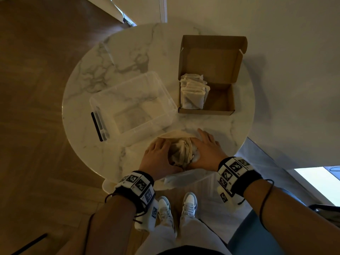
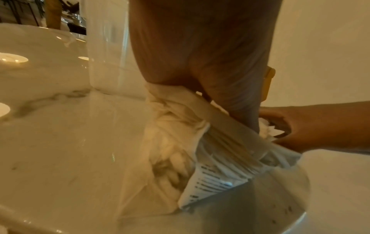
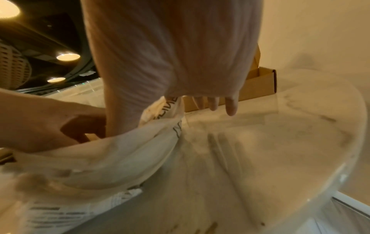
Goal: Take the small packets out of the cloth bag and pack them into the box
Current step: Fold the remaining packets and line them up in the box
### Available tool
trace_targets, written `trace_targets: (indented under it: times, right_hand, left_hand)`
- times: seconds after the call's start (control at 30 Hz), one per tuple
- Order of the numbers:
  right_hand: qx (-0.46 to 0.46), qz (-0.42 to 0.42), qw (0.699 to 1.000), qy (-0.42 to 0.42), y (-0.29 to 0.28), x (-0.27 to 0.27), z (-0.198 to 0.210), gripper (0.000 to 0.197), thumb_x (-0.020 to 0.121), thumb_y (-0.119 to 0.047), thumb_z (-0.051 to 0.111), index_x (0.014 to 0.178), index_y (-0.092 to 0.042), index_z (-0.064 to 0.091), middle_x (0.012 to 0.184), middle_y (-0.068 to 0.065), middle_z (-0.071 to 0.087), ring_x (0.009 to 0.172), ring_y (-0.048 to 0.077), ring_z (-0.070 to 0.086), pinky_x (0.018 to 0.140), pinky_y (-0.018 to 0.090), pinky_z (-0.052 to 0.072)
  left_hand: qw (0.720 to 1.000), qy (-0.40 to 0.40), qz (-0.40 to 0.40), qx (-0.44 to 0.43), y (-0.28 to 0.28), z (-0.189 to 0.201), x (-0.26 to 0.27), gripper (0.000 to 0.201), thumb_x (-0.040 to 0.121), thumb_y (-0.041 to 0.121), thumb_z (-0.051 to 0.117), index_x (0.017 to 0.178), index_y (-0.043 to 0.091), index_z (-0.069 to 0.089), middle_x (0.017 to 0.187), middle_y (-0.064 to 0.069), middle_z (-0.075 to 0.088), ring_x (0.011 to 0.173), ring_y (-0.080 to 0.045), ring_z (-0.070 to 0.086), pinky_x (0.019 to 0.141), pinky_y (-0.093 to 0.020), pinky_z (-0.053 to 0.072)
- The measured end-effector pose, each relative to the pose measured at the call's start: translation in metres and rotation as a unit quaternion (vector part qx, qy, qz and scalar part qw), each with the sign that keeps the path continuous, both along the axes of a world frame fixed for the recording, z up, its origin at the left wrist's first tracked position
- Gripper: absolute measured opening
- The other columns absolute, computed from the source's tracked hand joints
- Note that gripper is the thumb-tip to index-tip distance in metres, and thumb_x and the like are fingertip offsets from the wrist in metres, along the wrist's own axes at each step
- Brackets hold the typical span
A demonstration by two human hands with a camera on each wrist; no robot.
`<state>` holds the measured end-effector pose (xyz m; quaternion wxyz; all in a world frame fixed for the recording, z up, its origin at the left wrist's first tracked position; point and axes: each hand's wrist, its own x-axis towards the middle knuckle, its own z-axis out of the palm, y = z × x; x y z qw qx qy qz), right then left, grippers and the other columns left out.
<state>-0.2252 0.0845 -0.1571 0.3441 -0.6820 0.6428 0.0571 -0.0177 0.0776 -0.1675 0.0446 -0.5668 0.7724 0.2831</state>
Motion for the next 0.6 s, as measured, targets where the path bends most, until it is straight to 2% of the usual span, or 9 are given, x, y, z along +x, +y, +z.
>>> trace_targets:
  times: [0.1,0.2,0.27,0.33,0.4,0.47,0.53,0.6]
  right_hand:
    - [0.023,-0.011,1.0,0.003,-0.005,0.001,-0.005,0.109,0.061,-0.069,0.071,0.148,-0.036,0.015,0.16,0.004,-0.003,0.147,0.03,-0.001,0.115,0.051,0.014]
    - [0.014,-0.008,1.0,-0.013,-0.004,0.0,0.001,0.103,0.065,-0.064,0.072,0.148,-0.036,0.018,0.16,0.002,-0.001,0.146,0.029,0.002,0.114,0.051,0.016]
    - [-0.016,-0.014,0.999,-0.029,-0.003,-0.004,0.006,0.094,0.066,-0.058,0.074,0.145,-0.038,0.027,0.158,0.001,0.007,0.144,0.028,0.007,0.113,0.048,0.019]
    - [-0.036,-0.028,0.998,-0.044,-0.002,-0.006,0.009,0.079,0.07,-0.052,0.074,0.139,-0.037,0.04,0.156,0.001,0.016,0.142,0.026,0.012,0.112,0.045,0.022]
    - [-0.046,-0.063,0.995,-0.064,-0.002,-0.007,0.01,0.057,0.074,-0.047,0.071,0.127,-0.033,0.055,0.151,0.001,0.026,0.14,0.025,0.018,0.111,0.044,0.026]
    - [-0.065,-0.111,0.989,-0.079,-0.002,-0.004,0.011,0.034,0.078,-0.048,0.067,0.105,-0.028,0.063,0.141,0.0,0.037,0.133,0.023,0.029,0.107,0.041,0.034]
    - [-0.066,-0.132,0.986,-0.074,-0.002,0.001,0.013,0.032,0.08,-0.056,0.061,0.091,-0.026,0.064,0.129,-0.001,0.043,0.124,0.02,0.036,0.102,0.04,0.038]
    - [-0.062,-0.135,0.988,-0.051,-0.005,0.008,0.013,0.037,0.083,-0.059,0.056,0.088,-0.023,0.065,0.123,0.0,0.044,0.118,0.021,0.038,0.099,0.04,0.039]
  left_hand:
    - [1.0,-0.003,-0.007,-0.007,-0.004,-0.001,0.0,0.103,0.062,0.069,0.071,0.146,0.024,0.032,0.151,-0.002,0.032,0.14,-0.025,0.028,0.115,-0.036,0.026]
    - [1.0,-0.005,-0.006,-0.026,-0.002,0.005,-0.002,0.091,0.07,0.067,0.064,0.146,0.025,0.036,0.15,-0.003,0.037,0.139,-0.026,0.031,0.114,-0.039,0.03]
    - [0.998,0.008,-0.011,-0.063,0.001,0.013,-0.007,0.077,0.074,0.065,0.053,0.14,0.025,0.046,0.141,-0.004,0.047,0.131,-0.028,0.041,0.106,-0.038,0.037]
    - [0.995,0.026,-0.002,-0.094,0.003,0.022,-0.014,0.067,0.076,0.061,0.044,0.128,0.022,0.06,0.128,-0.005,0.058,0.119,-0.029,0.051,0.095,-0.037,0.043]
    - [0.994,0.052,0.032,-0.091,0.004,0.028,-0.015,0.044,0.085,0.043,0.053,0.119,0.018,0.065,0.119,-0.005,0.06,0.111,-0.027,0.052,0.088,-0.037,0.045]
    - [0.989,0.089,0.09,-0.082,0.004,0.033,-0.01,0.024,0.09,0.022,0.057,0.11,0.015,0.067,0.11,-0.005,0.059,0.103,-0.026,0.053,0.081,-0.036,0.047]
    - [0.982,0.11,0.132,-0.081,0.004,0.038,-0.004,0.018,0.091,0.011,0.054,0.102,0.013,0.067,0.101,-0.005,0.059,0.093,-0.025,0.054,0.073,-0.034,0.045]
    - [0.983,0.113,0.131,-0.066,0.005,0.043,-0.003,0.018,0.09,0.008,0.05,0.098,0.011,0.066,0.096,-0.006,0.058,0.087,-0.025,0.055,0.069,-0.031,0.041]
